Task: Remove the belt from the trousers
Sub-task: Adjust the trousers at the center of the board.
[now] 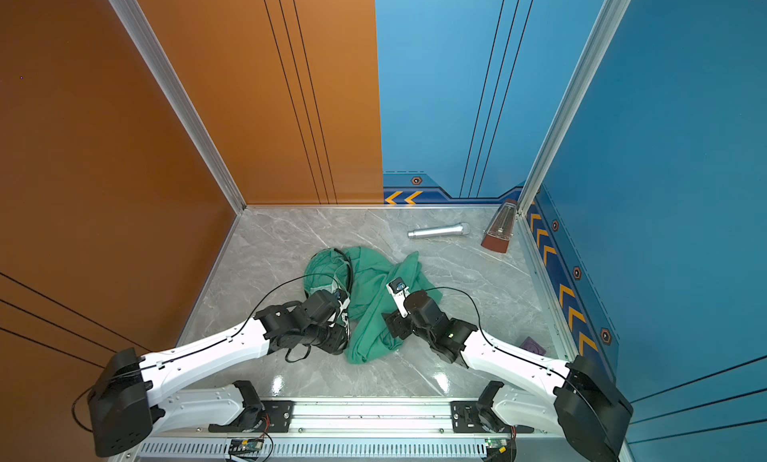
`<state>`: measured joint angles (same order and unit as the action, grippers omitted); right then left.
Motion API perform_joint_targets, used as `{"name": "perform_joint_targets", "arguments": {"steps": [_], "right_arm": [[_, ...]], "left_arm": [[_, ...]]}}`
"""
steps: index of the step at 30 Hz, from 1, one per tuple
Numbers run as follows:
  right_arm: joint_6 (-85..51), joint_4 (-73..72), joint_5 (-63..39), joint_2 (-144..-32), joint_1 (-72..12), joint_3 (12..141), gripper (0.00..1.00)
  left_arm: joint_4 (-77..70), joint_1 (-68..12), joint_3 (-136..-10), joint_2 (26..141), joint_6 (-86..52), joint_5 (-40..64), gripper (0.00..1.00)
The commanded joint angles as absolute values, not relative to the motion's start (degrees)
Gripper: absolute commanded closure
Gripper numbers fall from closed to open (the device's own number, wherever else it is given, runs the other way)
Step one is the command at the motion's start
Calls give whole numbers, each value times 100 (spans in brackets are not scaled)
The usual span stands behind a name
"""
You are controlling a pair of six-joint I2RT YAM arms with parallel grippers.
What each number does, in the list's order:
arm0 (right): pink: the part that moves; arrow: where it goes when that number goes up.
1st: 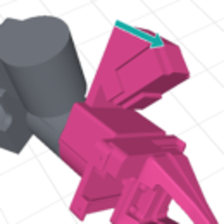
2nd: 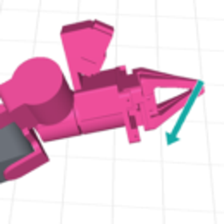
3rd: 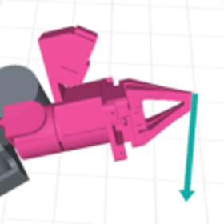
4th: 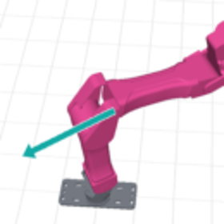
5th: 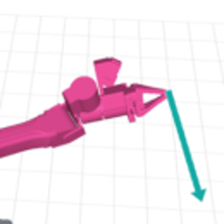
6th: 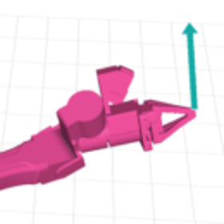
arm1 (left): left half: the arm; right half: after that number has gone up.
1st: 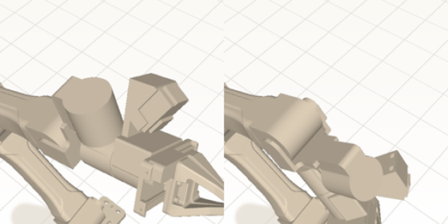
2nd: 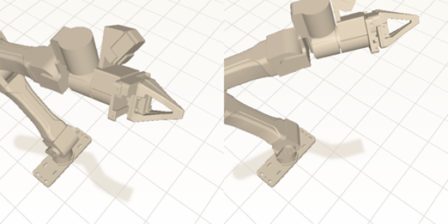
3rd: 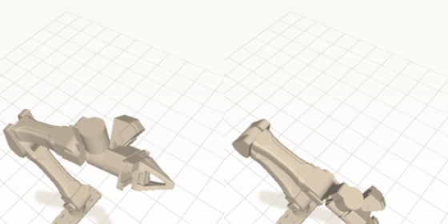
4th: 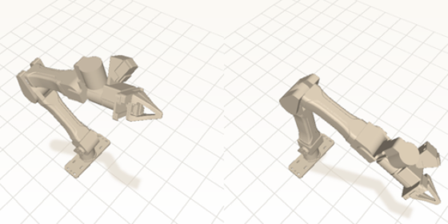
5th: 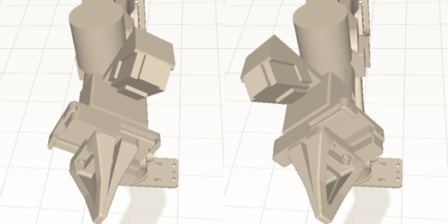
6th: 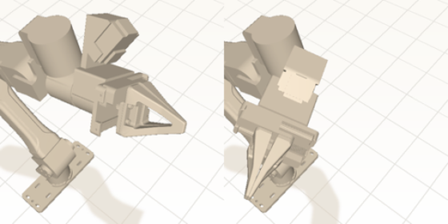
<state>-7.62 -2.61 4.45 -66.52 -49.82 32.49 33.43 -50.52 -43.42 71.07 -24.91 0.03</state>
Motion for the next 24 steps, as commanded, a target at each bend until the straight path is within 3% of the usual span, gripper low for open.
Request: {"name": "perform_joint_targets", "arguments": {"steps": [1, 5, 11, 17, 24], "right_arm": [[-972, -509, 250, -7054, -5106, 3316, 19], [-1172, -827, 316, -7478, -5100, 3189, 22], [-1177, -918, 577, -7792, -4960, 2994, 27], [-998, -787, 579, -7368, -4744, 2911, 25], [643, -925, 1083, -6359, -4728, 2980, 16]], "left_arm": [[3717, -5253, -4202, 7593, -2490, 97, 57], [3709, -5200, -4128, 7860, -2496, -140, 64], [3717, -4917, -4210, 7655, -2206, -143, 98], [3937, -4381, -4683, 7142, -1718, 697, 100], [4546, -3739, -5651, 7131, -1221, 2479, 100]]}}
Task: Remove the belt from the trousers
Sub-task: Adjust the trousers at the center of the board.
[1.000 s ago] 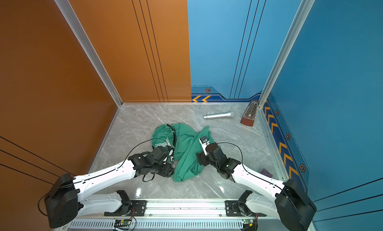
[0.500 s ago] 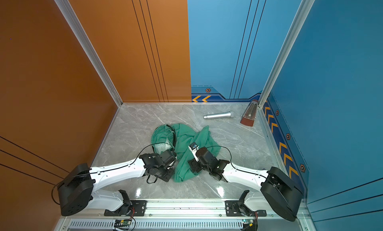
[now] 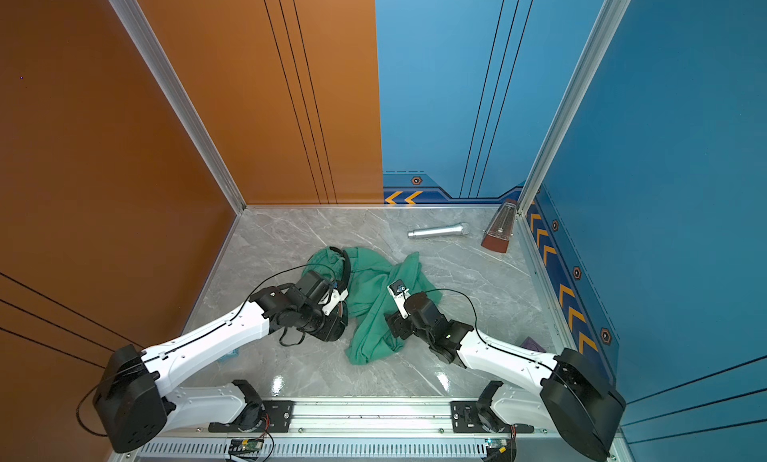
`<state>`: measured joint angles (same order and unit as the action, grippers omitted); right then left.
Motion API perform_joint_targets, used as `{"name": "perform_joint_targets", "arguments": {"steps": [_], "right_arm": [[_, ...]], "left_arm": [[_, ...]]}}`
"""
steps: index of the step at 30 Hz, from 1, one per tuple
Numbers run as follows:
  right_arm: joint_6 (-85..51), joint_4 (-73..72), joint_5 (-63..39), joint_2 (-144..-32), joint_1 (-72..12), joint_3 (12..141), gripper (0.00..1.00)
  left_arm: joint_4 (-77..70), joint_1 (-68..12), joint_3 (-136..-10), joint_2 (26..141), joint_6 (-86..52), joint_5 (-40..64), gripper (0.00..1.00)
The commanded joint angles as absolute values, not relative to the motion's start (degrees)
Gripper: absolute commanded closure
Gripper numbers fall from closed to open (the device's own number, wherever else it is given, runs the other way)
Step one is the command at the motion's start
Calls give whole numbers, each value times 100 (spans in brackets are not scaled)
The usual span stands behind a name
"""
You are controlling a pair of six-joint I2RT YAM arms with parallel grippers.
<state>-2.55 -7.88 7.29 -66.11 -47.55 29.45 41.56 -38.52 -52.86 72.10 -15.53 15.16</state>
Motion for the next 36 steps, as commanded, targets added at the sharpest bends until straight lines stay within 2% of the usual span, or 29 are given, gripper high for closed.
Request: {"name": "perform_joint_targets", "arguments": {"steps": [1, 6, 13, 31, 32, 34, 35, 36], "right_arm": [[925, -1078, 1115, -6316, -4717, 2952, 15], [1648, -1811, 740, -6525, -4705, 2953, 14], [2514, -2851, 533, -7854, -5161, 3482, 14], [2167, -5448, -43, -10011, -5423, 4580, 16], [2170, -5487, -52, -10092, -5410, 4709, 17], [2169, -5517, -99, -10224, -5389, 4963, 27], [2165, -5520, -124, -10270, -5359, 5087, 35], [2162, -5500, -132, -10279, -5338, 5182, 48]], "left_arm": [[4601, -3707, -5756, 7151, -1189, 2613, 100], [4742, -3474, -6211, 7166, -1080, 3320, 100], [4894, -2865, -6536, 7227, -895, 4049, 100], [4888, -1854, -6713, 7364, -662, 5375, 100], [4889, -1817, -6715, 7366, -667, 5415, 100], [4894, -1746, -6702, 7377, -659, 5462, 100], [4883, -1707, -6691, 7374, -645, 5467, 100], [4883, -1668, -6673, 7380, -649, 5456, 100]]}}
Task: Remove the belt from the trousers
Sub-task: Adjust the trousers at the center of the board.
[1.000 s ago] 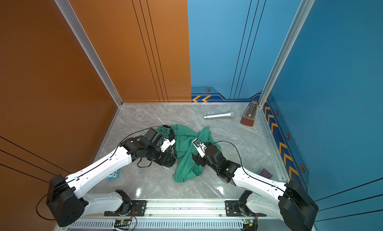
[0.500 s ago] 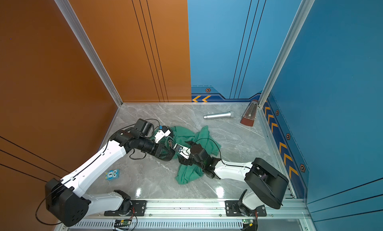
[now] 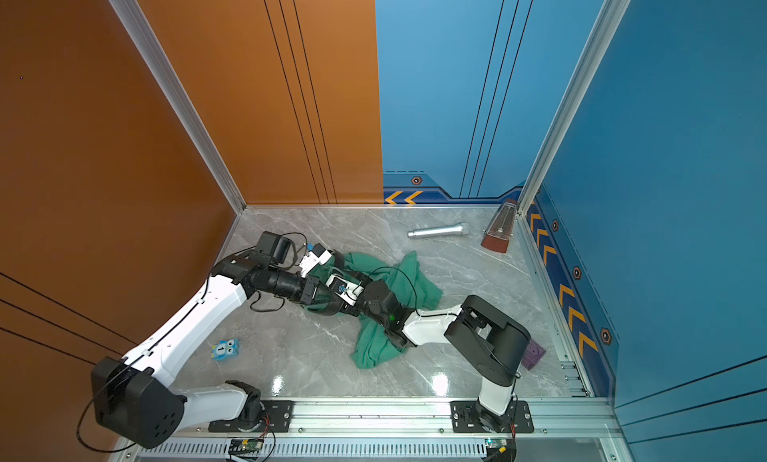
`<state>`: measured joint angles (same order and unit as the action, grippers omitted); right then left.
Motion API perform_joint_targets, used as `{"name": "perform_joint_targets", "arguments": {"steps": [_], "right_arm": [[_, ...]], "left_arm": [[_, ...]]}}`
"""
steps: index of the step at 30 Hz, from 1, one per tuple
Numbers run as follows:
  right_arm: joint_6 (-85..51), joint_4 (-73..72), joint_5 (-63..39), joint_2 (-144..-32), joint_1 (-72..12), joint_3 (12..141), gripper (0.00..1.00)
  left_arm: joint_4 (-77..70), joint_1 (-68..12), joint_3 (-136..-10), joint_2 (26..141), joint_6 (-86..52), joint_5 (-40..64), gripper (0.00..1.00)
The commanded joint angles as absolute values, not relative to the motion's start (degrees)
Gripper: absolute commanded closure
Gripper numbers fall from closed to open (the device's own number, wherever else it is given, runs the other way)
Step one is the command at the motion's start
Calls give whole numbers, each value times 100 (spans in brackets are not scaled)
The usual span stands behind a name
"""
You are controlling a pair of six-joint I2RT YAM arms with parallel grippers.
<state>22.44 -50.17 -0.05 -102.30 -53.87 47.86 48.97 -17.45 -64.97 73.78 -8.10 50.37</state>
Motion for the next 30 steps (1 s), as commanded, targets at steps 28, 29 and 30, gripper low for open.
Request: {"name": "perform_joint_targets", "arguments": {"steps": [28, 29, 30], "right_arm": [[-1423, 3522, 2272, -9715, -3935, 11425, 100], [-1456, 3883, 2443, -9965, -3981, 11896, 100], [-1485, 4243, 2632, -10236, -4285, 12414, 100]], "left_arm": [[2896, -1647, -7111, 6484, -1376, 1731, 35], [2710, -1811, -6866, 6313, -1372, 1472, 35], [2508, -2019, -6590, 6144, -1359, 1117, 35]]}}
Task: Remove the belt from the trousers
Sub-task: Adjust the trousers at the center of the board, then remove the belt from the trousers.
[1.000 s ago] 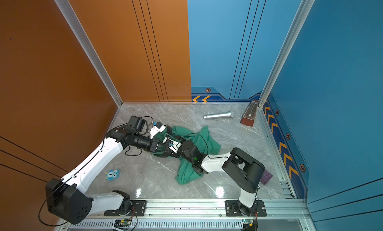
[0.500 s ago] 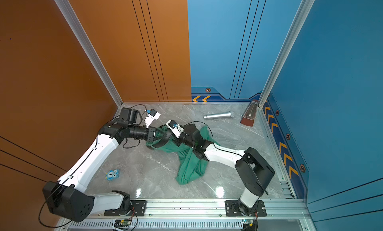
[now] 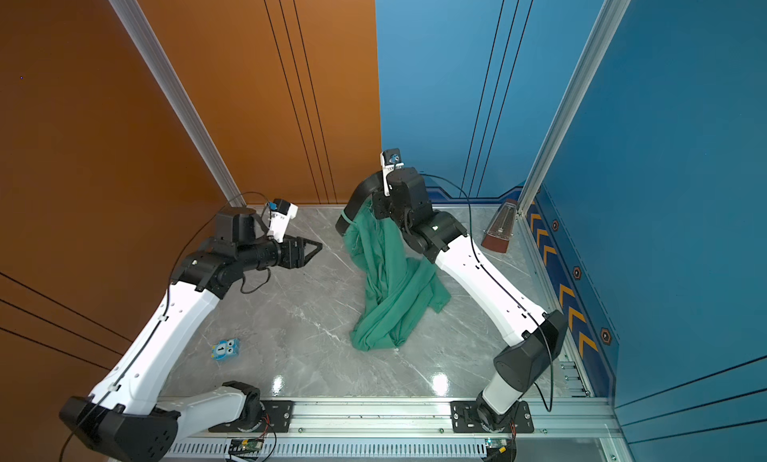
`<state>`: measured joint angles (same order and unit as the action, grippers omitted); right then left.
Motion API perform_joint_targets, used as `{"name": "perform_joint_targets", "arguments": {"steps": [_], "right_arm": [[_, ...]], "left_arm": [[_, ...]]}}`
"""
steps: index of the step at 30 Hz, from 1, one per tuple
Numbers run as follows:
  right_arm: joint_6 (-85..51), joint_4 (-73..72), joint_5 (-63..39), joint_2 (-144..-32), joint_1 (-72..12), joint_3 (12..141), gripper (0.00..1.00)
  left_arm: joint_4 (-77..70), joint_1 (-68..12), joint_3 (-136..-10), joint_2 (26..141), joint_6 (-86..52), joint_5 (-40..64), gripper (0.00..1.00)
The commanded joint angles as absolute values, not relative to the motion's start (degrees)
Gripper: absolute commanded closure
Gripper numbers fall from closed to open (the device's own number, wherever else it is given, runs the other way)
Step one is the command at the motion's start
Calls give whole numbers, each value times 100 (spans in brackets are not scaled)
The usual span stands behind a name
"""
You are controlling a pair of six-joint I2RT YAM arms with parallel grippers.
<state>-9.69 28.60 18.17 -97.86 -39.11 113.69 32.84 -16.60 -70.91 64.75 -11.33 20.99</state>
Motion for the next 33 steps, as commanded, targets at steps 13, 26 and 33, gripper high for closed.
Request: {"name": "perform_joint_targets", "arguments": {"steps": [13, 26, 33], "right_arm": [[-2786, 5742, 1860, -11069, -4382, 12824, 100], [-2422, 5818, 1571, -9750, -4068, 10501, 100], [-2033, 5928, 1298, -9686, -4104, 10069, 100]], "left_arm": [[-1089, -3958, -4357, 5692, -1070, -1579, 32], [-1129, -4130, -5563, 7312, 256, -1441, 24], [-1112, -4286, -6310, 7730, 850, -1326, 23]]}}
